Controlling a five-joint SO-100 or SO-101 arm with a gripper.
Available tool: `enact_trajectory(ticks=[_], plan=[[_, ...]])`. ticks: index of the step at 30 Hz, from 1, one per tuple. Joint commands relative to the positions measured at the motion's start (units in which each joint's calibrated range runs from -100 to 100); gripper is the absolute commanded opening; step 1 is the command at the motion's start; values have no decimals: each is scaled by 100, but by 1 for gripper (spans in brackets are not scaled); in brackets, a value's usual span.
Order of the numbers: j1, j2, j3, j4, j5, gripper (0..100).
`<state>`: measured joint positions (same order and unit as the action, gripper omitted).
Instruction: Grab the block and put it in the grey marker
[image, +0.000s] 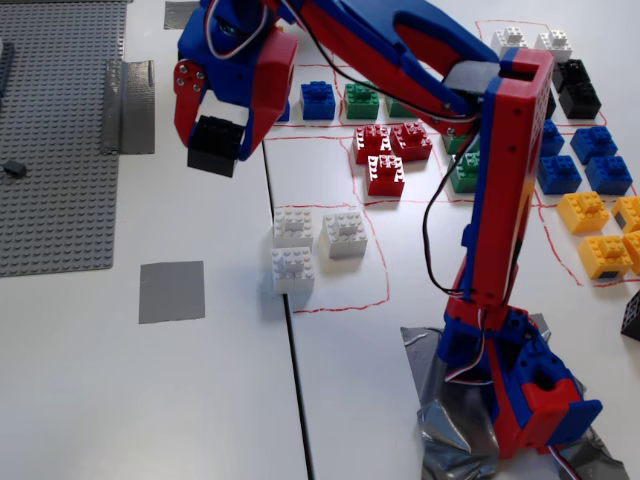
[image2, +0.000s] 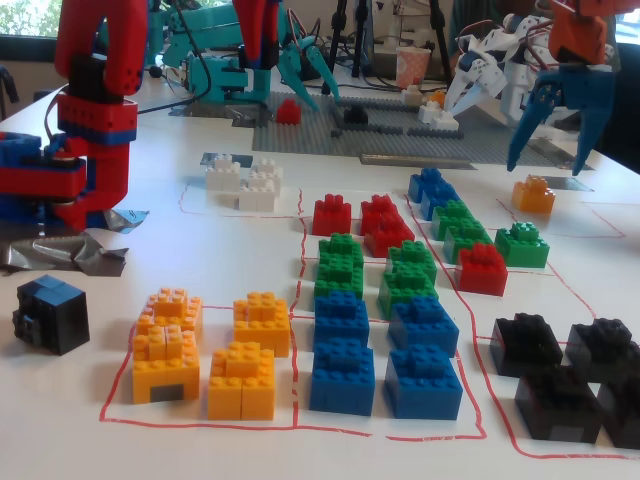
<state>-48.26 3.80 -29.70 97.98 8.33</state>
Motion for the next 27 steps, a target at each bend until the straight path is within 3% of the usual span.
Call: enact_trajectory(ticks=[1, 27], plan=[[-228, -569, 0, -195, -98, 0], [-473, -462, 2661, -2021, -596, 0]])
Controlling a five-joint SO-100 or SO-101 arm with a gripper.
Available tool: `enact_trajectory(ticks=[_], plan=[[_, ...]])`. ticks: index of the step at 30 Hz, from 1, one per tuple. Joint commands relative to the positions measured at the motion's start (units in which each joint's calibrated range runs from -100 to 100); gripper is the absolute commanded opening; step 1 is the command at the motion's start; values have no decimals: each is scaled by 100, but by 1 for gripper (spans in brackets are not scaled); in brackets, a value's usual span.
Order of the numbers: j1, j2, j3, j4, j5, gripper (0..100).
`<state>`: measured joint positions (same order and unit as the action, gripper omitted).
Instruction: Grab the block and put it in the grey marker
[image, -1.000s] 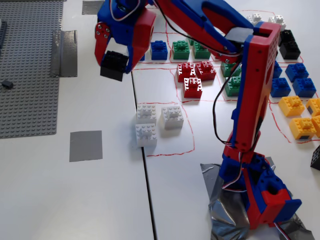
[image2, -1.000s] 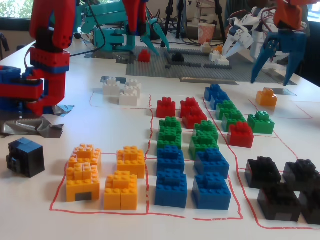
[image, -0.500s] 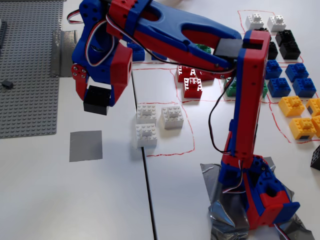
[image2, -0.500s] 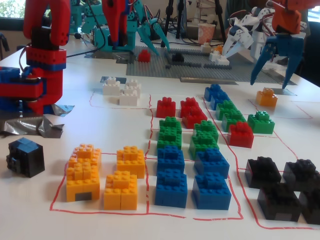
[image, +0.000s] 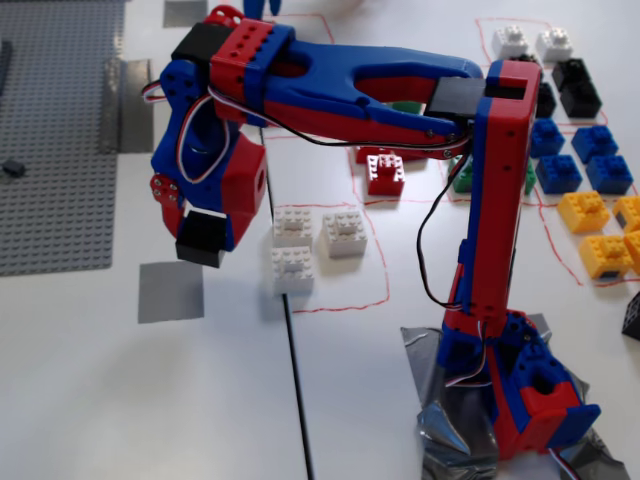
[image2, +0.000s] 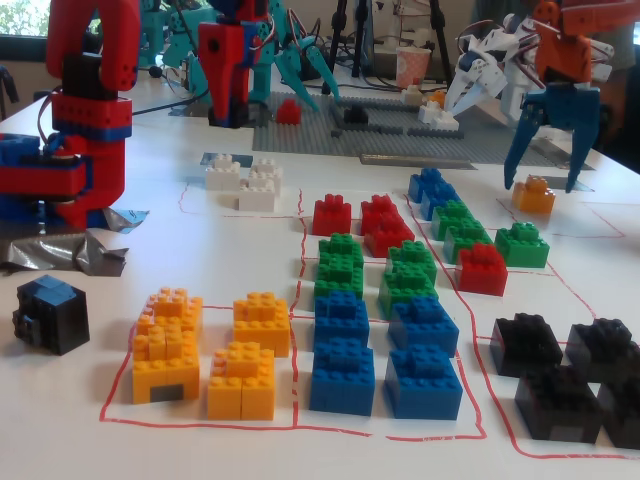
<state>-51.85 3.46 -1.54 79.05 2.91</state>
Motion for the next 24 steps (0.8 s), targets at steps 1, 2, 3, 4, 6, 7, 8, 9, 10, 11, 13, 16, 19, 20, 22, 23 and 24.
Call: enact_trajectory(ticks=[1, 2, 3, 4, 6, 7, 8, 9, 10, 11, 13, 16, 19, 20, 22, 23, 24], plan=[[-144, -404, -127, -168, -88, 0], [-173, -363, -91, -209, -117, 0], [-183, -330, -73, -266, -156, 0], [-203, -280, -45, -314, -186, 0], [-242, -190, -45, -379, -234, 0], [-262, -132, -45, -420, -264, 0], [-272, -90, -45, -444, -278, 0], [-291, -41, -45, -485, -303, 0], [-301, 9, -45, -525, -322, 0], [-311, 58, -45, -566, -337, 0], [-301, 182, -45, -679, -352, 0], [-281, 355, -82, -785, -366, 0], [-321, 528, -182, -785, -405, 0], [-330, 578, -218, -793, -425, 0], [-370, 660, -300, -793, -459, 0], [-380, 702, -345, -809, -474, 1], [-389, 751, -400, -809, -513, 3]])
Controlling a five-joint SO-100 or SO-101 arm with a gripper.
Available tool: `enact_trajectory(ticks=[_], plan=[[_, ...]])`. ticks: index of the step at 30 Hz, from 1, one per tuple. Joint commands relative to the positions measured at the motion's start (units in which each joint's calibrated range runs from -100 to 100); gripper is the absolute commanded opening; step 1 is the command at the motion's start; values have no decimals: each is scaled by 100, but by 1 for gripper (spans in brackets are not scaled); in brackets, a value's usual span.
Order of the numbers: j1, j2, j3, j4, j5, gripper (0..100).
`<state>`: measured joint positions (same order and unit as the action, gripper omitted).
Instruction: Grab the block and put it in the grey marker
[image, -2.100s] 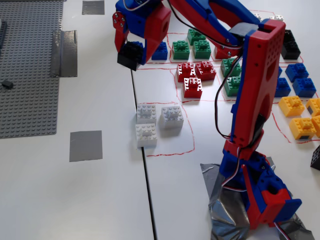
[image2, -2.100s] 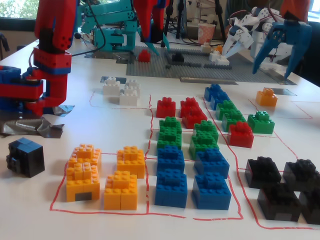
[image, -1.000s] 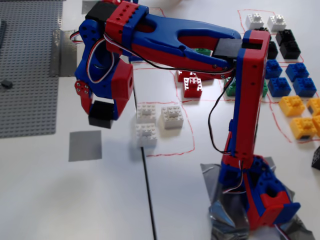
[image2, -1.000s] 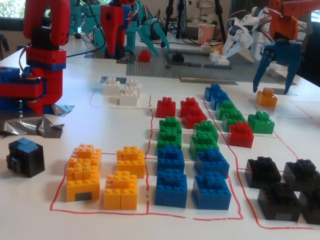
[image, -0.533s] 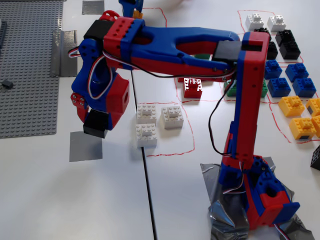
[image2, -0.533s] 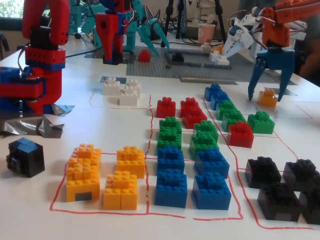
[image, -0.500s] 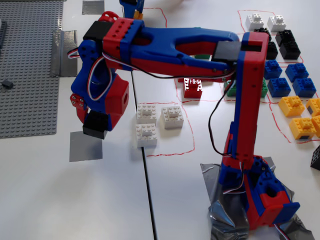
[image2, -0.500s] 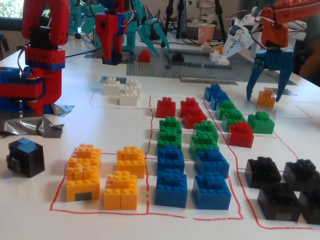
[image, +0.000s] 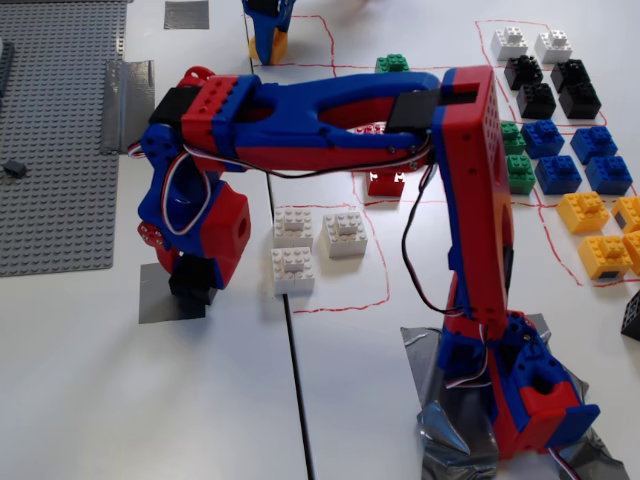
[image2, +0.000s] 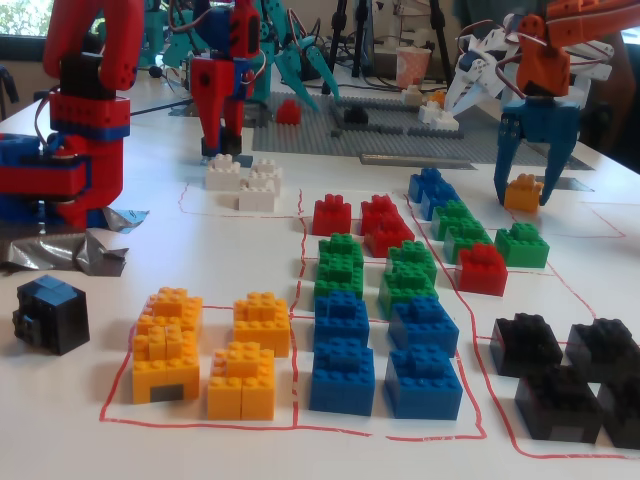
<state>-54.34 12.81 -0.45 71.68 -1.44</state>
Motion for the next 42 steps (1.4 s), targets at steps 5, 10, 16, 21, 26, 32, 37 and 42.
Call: enact_trajectory(ticks=[5, 10, 16, 21, 26, 32, 37, 42], plan=[[-190, 89, -899, -16, -156, 15], [-307, 262, -1181, -8, -190, 18], [-327, 254, -1499, 519, -366, 36], [-317, 188, -2080, 1047, -435, 40], [-248, -159, -2634, 1412, -391, 36], [17, -827, -2616, 1396, 147, 4], [321, -1405, -2398, 1485, 274, 0], [762, -1949, -2207, 1955, 244, 0]])
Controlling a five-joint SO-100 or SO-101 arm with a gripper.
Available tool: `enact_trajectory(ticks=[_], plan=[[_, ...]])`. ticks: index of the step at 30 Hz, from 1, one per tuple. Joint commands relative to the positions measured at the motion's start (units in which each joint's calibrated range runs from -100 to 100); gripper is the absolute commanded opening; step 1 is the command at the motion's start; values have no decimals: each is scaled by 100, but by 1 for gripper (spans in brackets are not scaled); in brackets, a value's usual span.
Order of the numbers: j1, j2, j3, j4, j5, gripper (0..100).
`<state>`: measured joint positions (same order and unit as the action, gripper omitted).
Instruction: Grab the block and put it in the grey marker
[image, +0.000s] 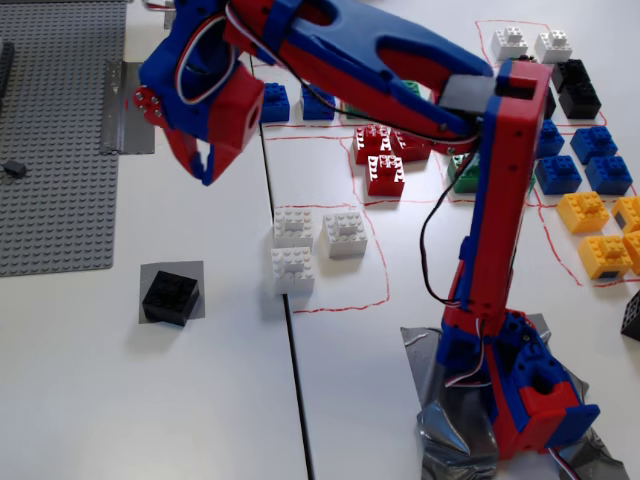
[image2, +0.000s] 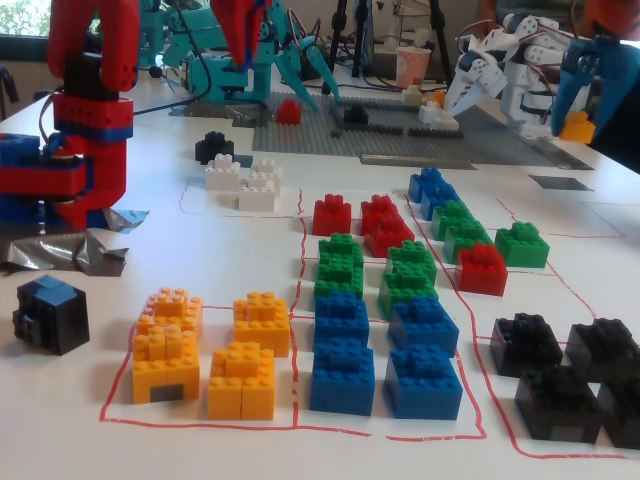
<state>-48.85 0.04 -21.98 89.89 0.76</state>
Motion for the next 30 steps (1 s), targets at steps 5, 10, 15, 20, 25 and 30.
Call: enact_trajectory(ticks=[5, 10, 15, 20, 25, 30], plan=[[900, -1275, 363, 224, 39, 0], [1568, -1935, 945, 184, 161, 0], [2353, -2281, 981, 468, 200, 0], [3167, -2455, 999, 662, 234, 0], [3982, -2488, 1063, 671, 337, 0], [4688, -2471, 1553, 257, 386, 0]])
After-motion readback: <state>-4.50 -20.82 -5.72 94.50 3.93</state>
